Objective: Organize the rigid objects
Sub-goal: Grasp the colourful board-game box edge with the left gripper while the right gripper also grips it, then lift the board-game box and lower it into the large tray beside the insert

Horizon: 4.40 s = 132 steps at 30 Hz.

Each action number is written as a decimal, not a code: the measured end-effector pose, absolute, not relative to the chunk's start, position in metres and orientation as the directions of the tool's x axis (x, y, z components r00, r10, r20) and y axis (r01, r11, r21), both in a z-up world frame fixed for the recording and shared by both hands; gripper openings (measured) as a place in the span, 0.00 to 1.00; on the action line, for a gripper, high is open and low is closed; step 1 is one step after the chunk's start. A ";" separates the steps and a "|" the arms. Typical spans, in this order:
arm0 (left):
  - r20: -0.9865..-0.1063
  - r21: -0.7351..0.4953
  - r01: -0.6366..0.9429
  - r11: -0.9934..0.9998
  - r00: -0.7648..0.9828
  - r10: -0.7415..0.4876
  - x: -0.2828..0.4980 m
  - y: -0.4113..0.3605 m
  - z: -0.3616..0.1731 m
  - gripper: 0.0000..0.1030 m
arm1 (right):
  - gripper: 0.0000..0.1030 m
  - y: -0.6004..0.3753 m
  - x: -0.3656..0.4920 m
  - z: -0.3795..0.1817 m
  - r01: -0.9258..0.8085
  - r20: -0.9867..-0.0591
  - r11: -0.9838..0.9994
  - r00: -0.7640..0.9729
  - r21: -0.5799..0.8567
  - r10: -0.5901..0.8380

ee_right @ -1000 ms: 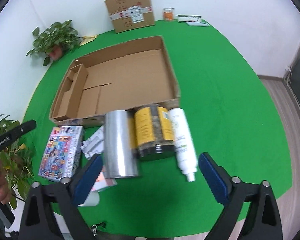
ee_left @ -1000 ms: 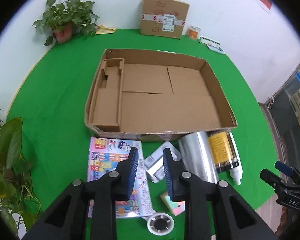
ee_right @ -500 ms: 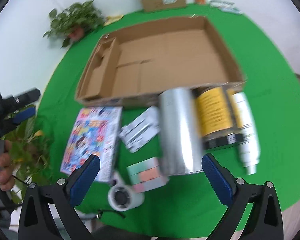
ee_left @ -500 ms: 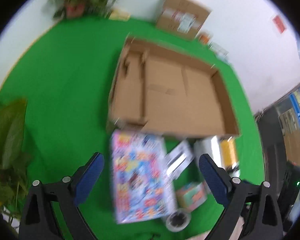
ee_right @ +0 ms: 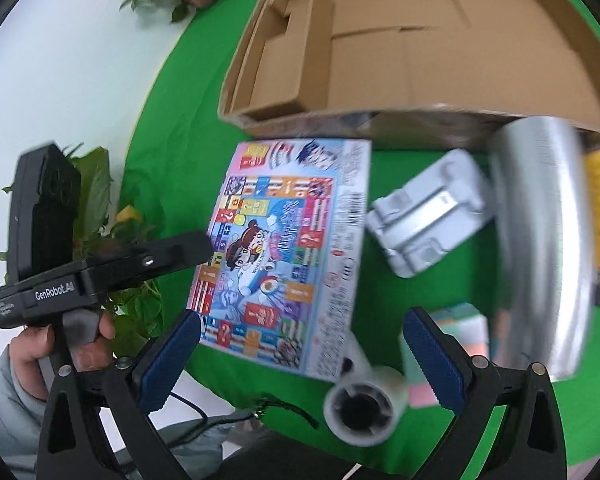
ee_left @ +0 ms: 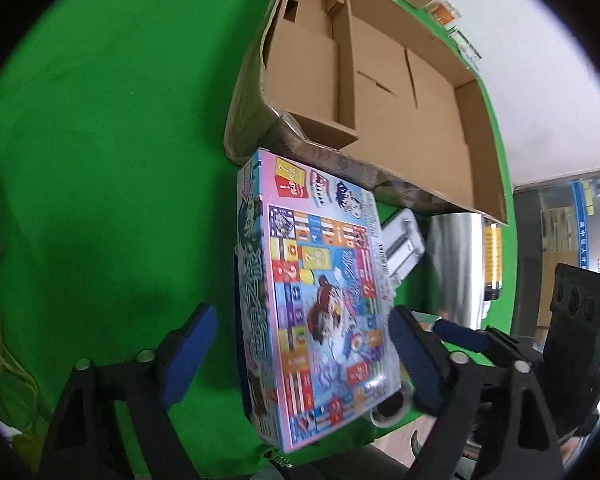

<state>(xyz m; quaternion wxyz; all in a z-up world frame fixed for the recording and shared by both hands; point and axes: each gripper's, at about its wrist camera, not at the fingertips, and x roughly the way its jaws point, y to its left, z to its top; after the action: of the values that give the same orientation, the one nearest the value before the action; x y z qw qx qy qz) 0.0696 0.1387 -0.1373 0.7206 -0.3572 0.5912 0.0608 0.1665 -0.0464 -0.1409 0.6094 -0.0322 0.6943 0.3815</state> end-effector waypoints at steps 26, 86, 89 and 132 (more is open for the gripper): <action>-0.926 -0.368 -0.508 0.779 0.120 -0.359 0.068 0.129 -0.167 0.58 | 0.99 0.013 0.152 -0.209 -0.459 -0.877 0.751 -0.321 0.475 0.358; -0.839 -0.344 -0.059 0.937 0.468 -0.278 0.246 0.026 0.026 0.66 | 0.85 -0.163 0.312 0.027 -0.351 -0.888 0.888 0.243 0.295 0.391; -0.838 -0.357 -0.084 0.930 0.467 -0.280 0.245 0.040 0.020 0.66 | 0.85 -0.164 0.314 0.027 -0.351 -0.892 0.891 0.238 0.289 0.384; -0.941 -0.324 -0.450 0.832 0.242 -0.236 0.268 0.141 -0.129 0.62 | 0.82 -0.024 0.410 -0.221 -0.469 -0.915 0.787 -0.243 0.401 0.322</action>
<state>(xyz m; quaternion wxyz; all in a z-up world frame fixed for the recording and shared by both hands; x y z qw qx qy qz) 0.2681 0.1414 -0.1291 0.7364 -0.2804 0.6114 0.0728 0.4104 -0.0237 -0.2209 0.6131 -0.0513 0.7194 0.3225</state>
